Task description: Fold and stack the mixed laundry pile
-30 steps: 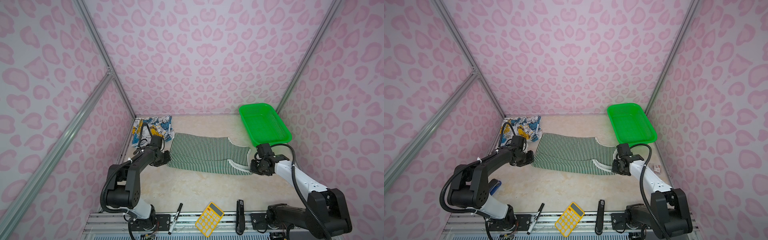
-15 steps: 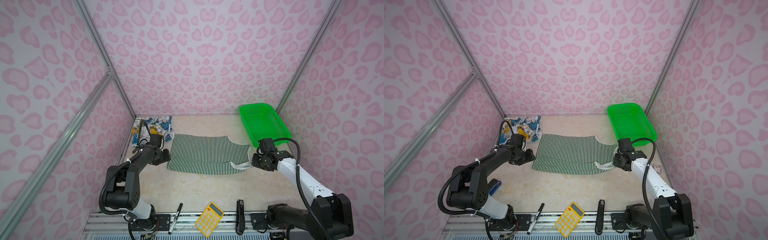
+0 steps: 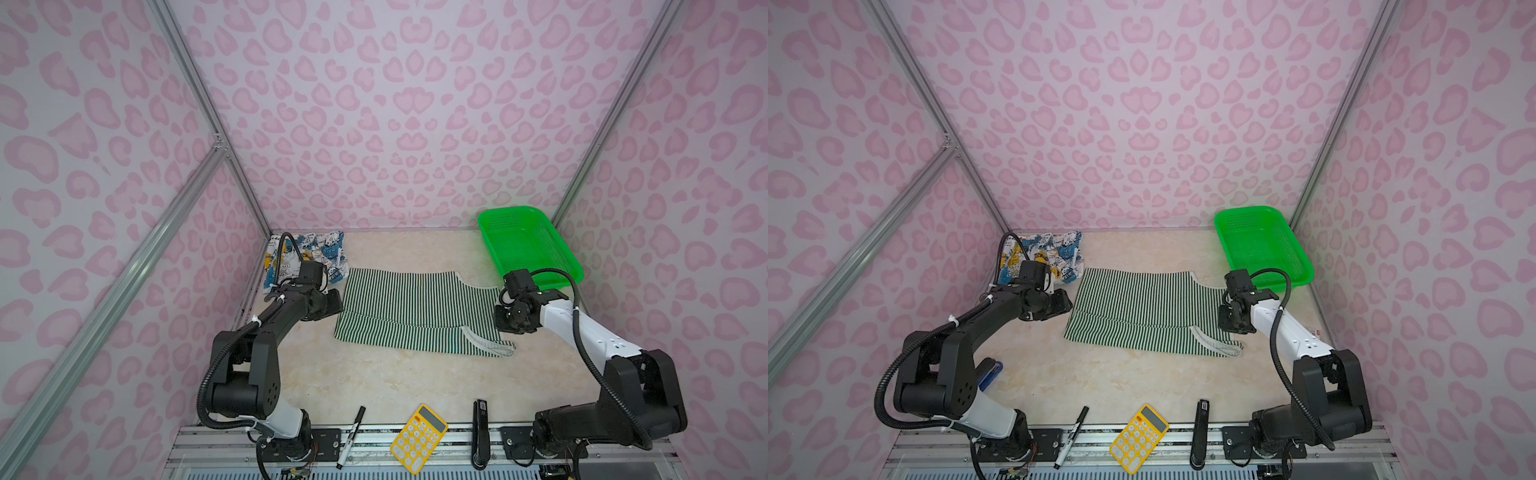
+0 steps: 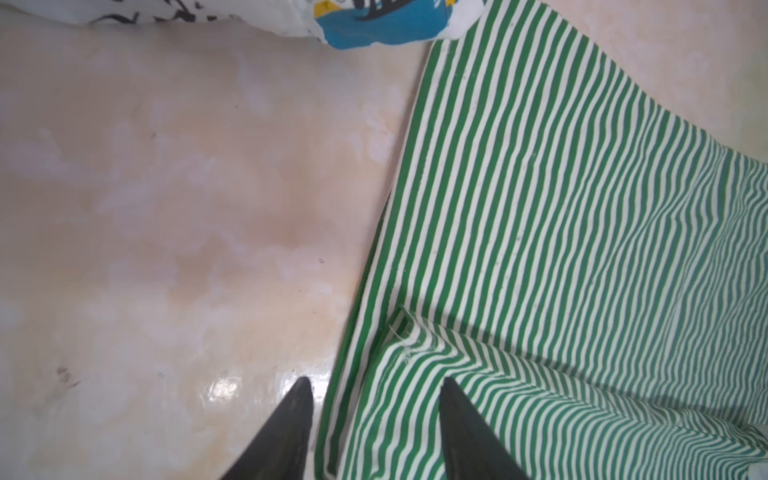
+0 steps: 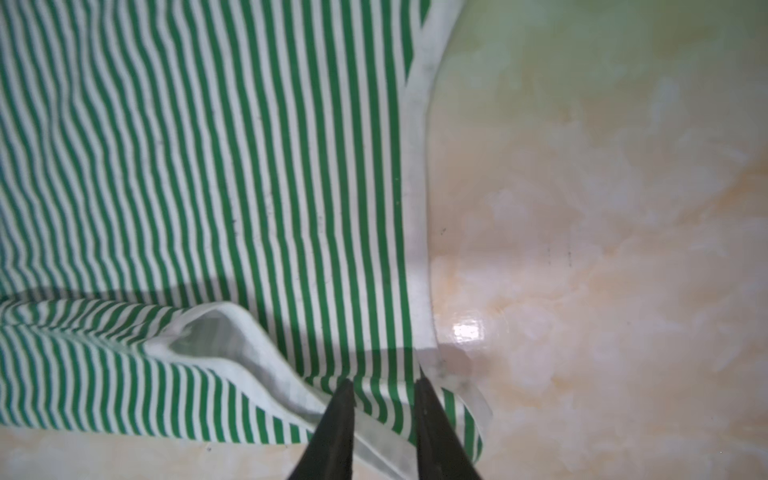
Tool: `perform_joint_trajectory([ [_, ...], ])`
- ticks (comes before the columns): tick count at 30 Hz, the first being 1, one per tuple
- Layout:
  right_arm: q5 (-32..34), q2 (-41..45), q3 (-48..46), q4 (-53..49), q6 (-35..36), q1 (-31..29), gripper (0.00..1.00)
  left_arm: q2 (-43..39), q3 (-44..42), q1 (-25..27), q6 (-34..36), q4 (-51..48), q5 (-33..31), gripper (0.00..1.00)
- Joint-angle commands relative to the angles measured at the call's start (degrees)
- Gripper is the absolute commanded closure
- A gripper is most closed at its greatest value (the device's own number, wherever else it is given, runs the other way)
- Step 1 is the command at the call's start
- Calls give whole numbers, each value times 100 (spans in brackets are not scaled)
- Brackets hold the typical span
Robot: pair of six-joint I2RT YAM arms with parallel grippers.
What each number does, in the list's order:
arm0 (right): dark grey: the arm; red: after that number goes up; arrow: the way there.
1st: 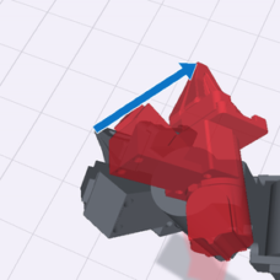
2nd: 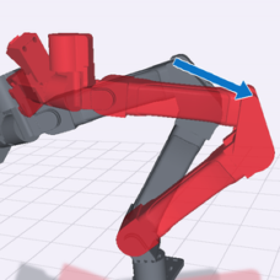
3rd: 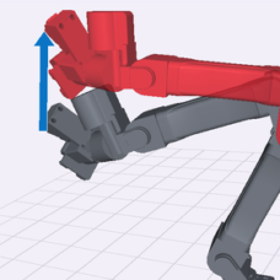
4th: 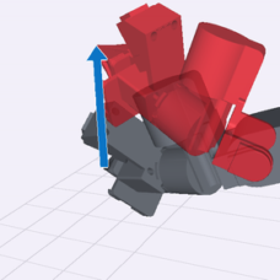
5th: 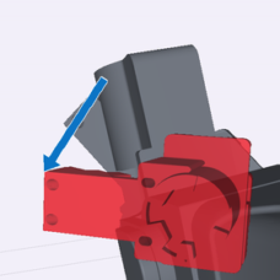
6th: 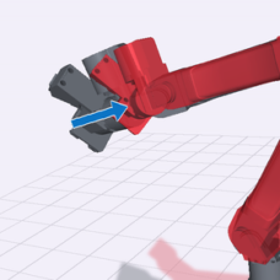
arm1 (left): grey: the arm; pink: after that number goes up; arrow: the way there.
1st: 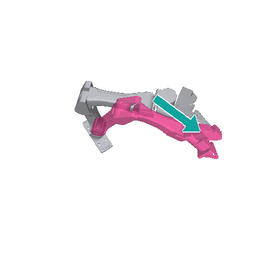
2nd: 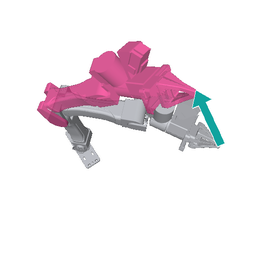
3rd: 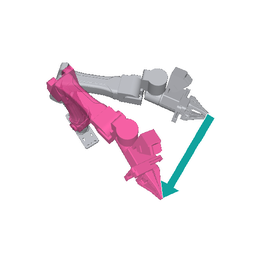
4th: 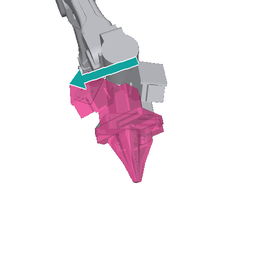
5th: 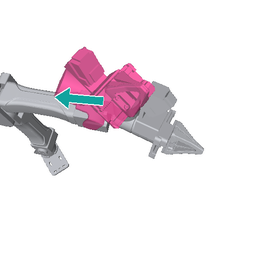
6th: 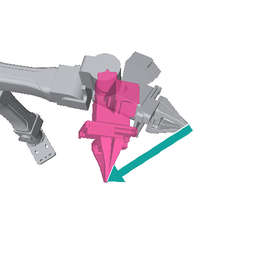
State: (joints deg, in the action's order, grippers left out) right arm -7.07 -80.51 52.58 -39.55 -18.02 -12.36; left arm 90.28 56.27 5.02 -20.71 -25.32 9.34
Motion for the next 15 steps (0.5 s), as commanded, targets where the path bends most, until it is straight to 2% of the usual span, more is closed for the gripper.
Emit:
perform_joint_trajectory([
  [1, -1014, -88, 148, 238, 798, -414, 59, 110, -28, 16, 90, 240, 173, 48],
  [5, -1294, -828, 519, 214, 1226, -865, 55, 177, -131, 14, -50, 423, 188, 49],
  [9, -1233, -1368, 660, 441, 1371, -1080, 54, 359, -156, 8, -74, 548, 232, 62],
  [10, -1182, -1464, 713, 443, 1371, -1110, 54, 417, -152, 9, -57, 563, 240, 63],
  [11, -1128, -1532, 779, 423, 1387, -1131, 54, 453, -146, 15, -47, 588, 237, 69],
  [15, -814, -1678, 877, 379, 1472, -1196, 57, 550, -171, 13, -21, 690, 208, 75],
])
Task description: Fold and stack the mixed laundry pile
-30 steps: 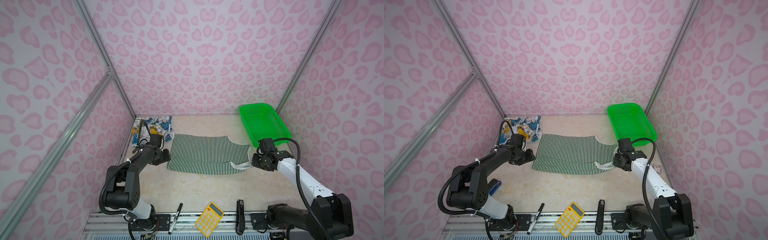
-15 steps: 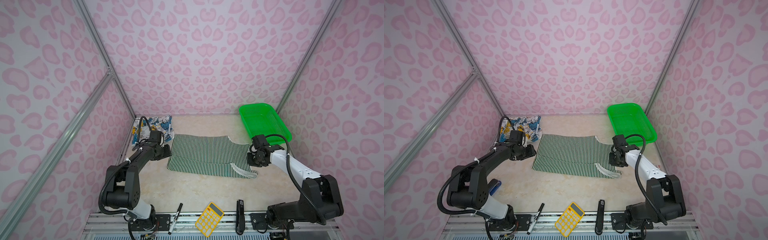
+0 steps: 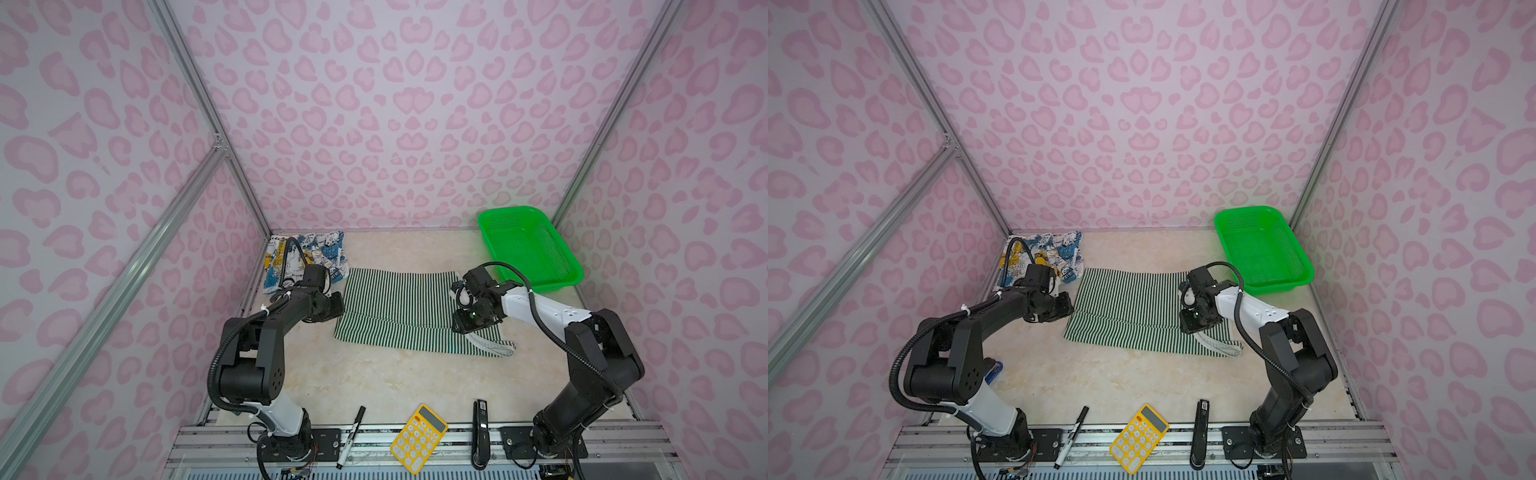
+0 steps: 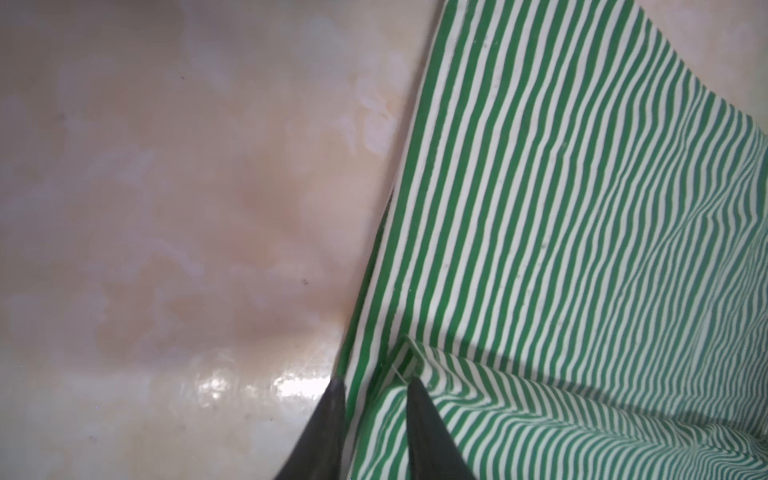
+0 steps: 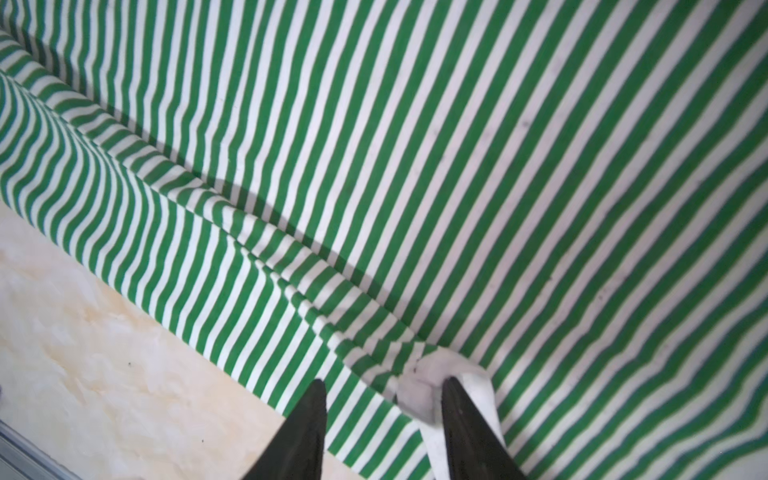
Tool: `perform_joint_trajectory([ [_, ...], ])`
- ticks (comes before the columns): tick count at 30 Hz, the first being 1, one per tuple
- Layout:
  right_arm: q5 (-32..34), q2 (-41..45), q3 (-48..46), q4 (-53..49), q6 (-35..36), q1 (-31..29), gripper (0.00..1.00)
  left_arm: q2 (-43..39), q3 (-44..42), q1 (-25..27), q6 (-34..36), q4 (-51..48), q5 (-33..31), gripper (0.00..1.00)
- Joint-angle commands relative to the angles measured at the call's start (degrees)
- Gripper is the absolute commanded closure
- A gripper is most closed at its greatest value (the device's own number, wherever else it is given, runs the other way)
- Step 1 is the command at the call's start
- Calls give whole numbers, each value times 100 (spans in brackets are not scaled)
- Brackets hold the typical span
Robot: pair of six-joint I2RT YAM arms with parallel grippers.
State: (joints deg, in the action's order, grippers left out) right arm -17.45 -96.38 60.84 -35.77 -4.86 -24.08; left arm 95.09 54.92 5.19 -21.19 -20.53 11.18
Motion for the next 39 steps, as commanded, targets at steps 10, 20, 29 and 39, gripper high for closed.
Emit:
perform_joint_trajectory([
  [10, 339, -366, 304, -141, 100, -25, 96, 253, -130, -3, -8, 310, 47, 92],
  [20, 385, -487, 817, -303, 143, -1, 100, 0, -52, -1, 23, 169, 107, 80],
  [29, 594, -1026, 1115, -249, -16, 167, 100, -214, -34, -4, 112, 123, 186, 77],
  [39, 642, -1118, 1027, -143, -85, 304, 95, -8, -32, 113, 525, 535, 1079, 53],
])
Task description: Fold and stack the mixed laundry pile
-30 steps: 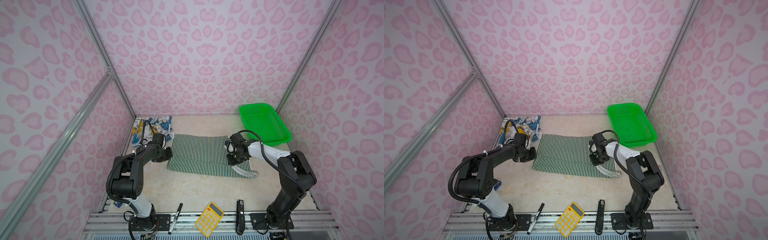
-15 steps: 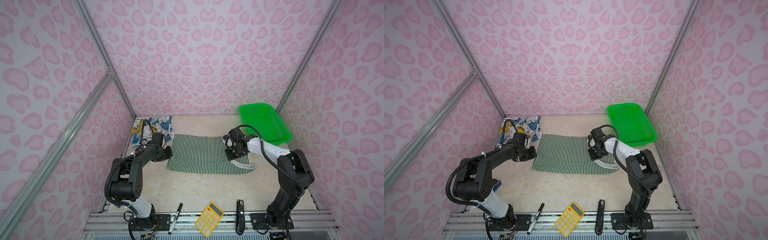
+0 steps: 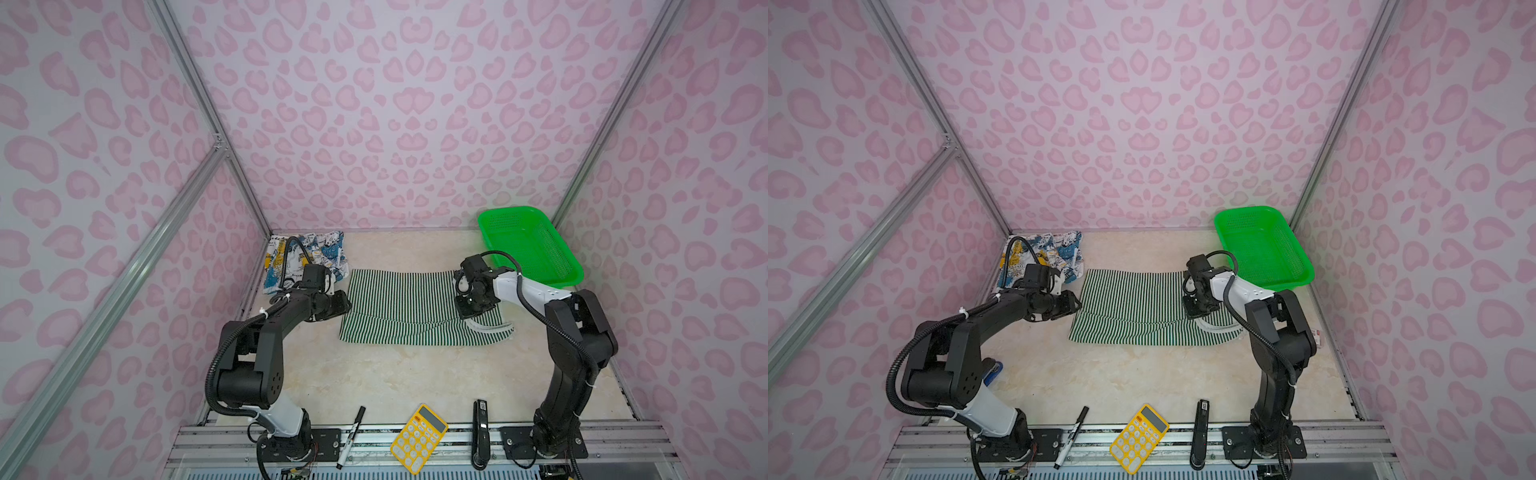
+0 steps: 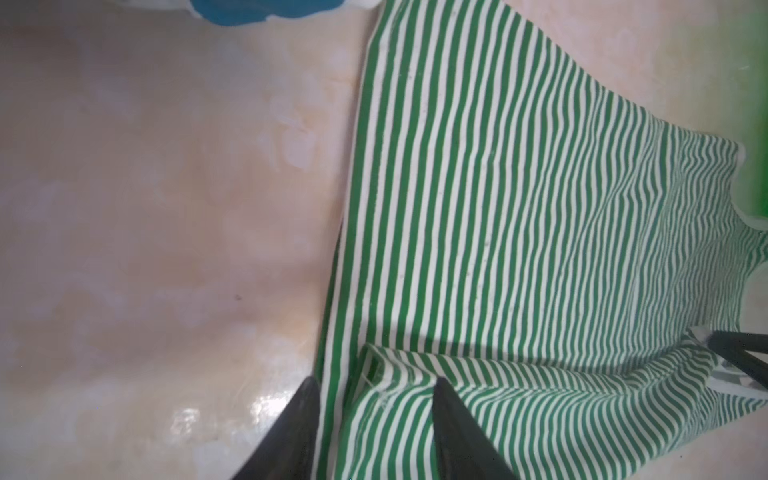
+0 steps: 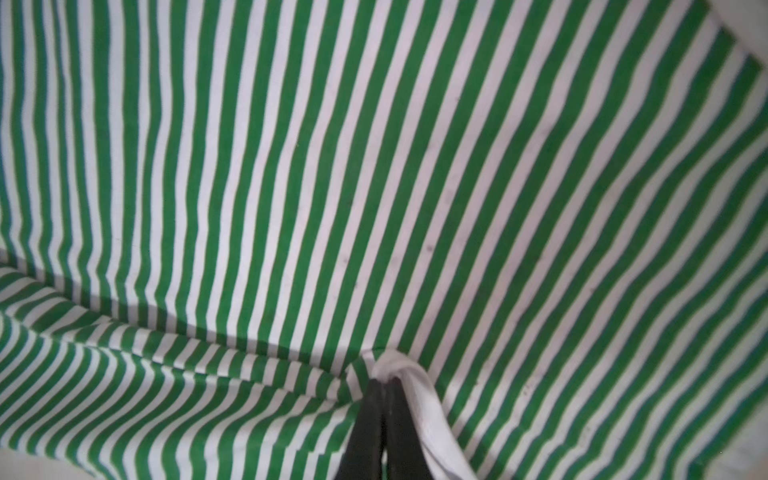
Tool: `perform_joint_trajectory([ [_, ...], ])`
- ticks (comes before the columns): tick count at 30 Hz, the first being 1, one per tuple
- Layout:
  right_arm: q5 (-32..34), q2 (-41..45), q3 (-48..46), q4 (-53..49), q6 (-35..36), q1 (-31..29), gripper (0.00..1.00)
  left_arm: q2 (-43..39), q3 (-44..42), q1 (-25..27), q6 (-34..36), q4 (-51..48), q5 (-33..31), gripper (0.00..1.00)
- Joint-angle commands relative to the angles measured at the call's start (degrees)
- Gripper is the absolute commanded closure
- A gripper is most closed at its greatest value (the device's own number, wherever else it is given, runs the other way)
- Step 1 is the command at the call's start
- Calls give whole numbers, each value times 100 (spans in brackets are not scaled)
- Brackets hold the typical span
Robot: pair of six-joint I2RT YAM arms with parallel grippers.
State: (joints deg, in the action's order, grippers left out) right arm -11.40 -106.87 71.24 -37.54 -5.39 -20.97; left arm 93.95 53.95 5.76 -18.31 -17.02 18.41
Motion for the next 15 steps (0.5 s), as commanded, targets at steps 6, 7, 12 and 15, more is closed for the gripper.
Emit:
perform_joint_trajectory([
  [6, -54, -115, -36, 107, -74, -8, 95, 334, 200, 309, 360, 22, 74, 59],
  [7, -56, -110, -40, 111, -86, -9, 95, 376, 229, 338, 370, -52, -56, 61],
  [12, -64, -91, -76, 124, -68, -3, 95, 471, 274, 381, 313, -199, -455, 71],
  [15, -64, -78, -99, 131, -60, -4, 95, 400, 258, 377, 190, -242, -810, 71],
])
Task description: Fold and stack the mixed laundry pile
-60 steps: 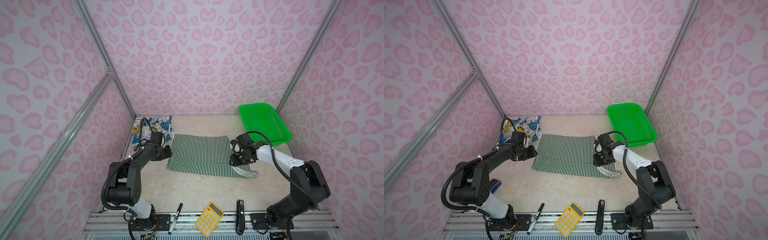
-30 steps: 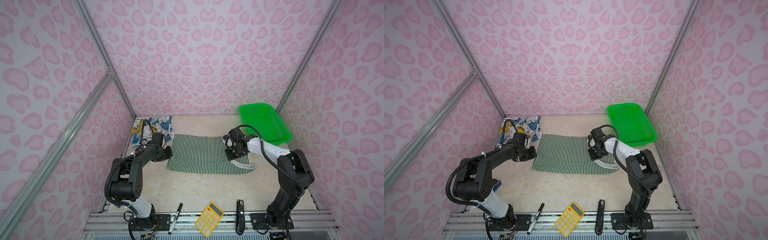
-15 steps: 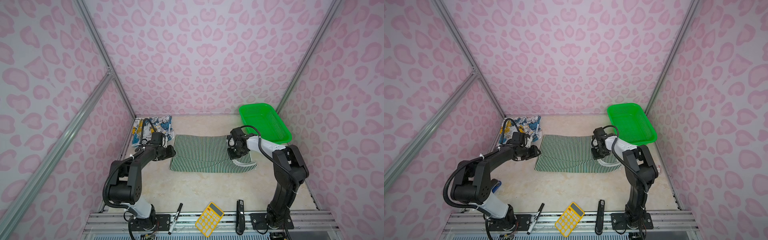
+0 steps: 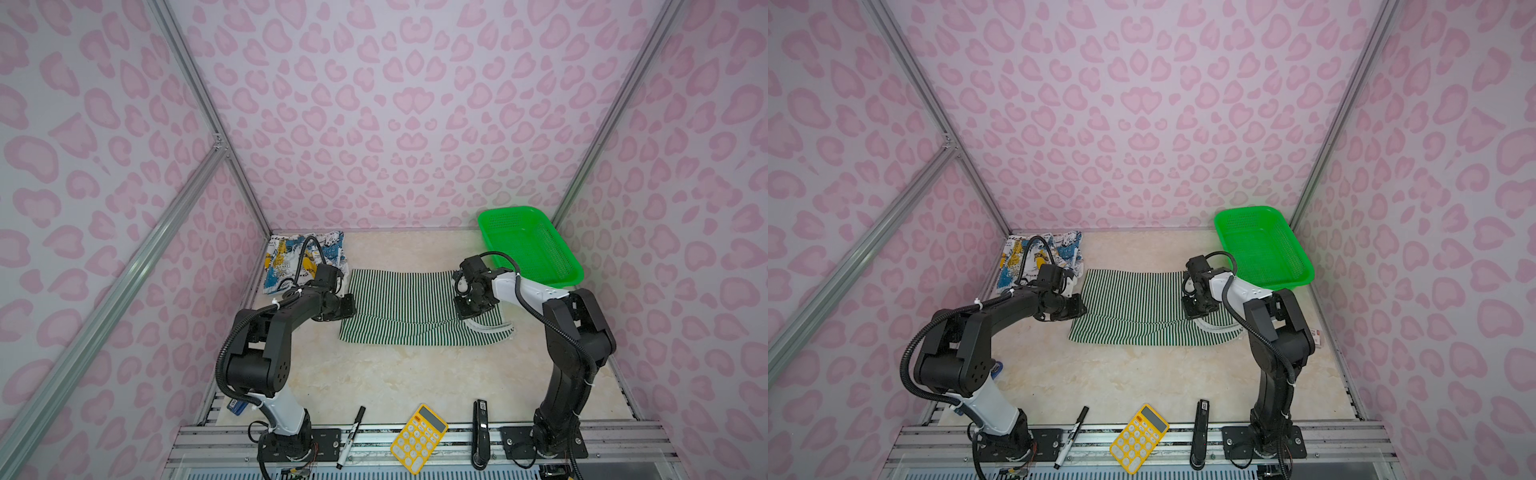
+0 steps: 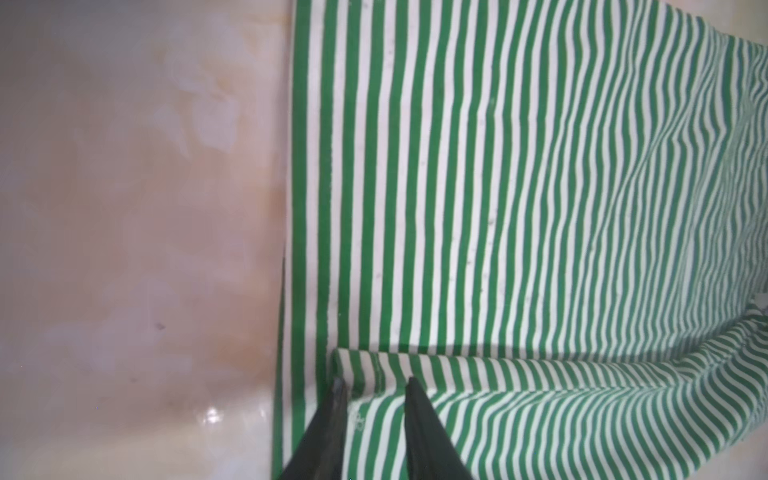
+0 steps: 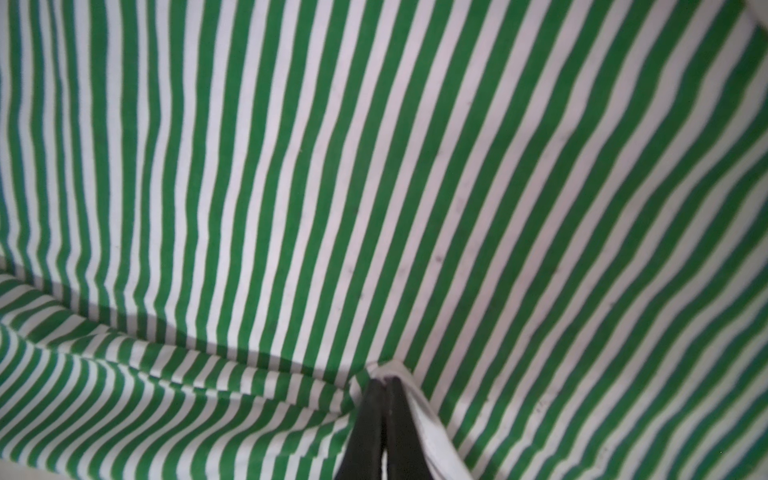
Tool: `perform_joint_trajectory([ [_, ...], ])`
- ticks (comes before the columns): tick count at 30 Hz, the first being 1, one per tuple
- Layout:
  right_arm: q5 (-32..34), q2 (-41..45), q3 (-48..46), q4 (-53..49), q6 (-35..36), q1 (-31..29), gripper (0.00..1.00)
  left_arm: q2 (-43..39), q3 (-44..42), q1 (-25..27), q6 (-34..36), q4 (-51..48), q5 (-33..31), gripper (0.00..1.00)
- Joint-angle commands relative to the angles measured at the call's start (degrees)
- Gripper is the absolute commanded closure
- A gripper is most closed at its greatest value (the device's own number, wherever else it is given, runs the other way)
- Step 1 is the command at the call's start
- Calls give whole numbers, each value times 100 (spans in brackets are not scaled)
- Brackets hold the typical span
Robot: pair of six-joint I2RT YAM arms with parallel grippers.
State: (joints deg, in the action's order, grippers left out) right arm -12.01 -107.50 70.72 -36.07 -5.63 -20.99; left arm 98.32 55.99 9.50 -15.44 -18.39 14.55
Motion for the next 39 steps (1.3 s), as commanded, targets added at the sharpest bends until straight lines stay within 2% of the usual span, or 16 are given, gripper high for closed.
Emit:
perform_joint_trajectory([
  [1, -14, -6, -49, -9, -36, -6, 95, -94, 38, 4, -123, -103, -521, 67],
  [5, -34, 18, -93, 17, -52, -2, 95, -163, 24, 17, -45, -86, -464, 65],
  [11, -43, 27, -115, 47, -61, 8, 95, 170, 48, 78, 164, -26, 336, 65],
  [15, -38, 33, -128, 48, -52, 16, 95, 284, 29, 119, 120, -13, 307, 69],
  [19, -38, 62, -156, 48, -53, 32, 96, 202, 33, 115, 51, -46, 133, 82],
  [24, -15, 121, -191, 68, -70, 60, 96, -23, 171, 116, -130, -298, -457, 96],
  [28, 7, 160, -211, 100, -73, 86, 96, -236, 237, 118, -288, -453, -845, 97],
  [33, -14, 27, -138, 136, -74, 86, 96, -247, 148, 122, -390, -384, -1040, 97],
  [35, -16, -37, -57, 99, -69, 88, 91, -90, 141, 119, -381, -363, -1119, 97],
  [39, 47, 11, 158, -35, 12, 93, 73, 125, 166, 115, -448, -293, -1441, 95],
])
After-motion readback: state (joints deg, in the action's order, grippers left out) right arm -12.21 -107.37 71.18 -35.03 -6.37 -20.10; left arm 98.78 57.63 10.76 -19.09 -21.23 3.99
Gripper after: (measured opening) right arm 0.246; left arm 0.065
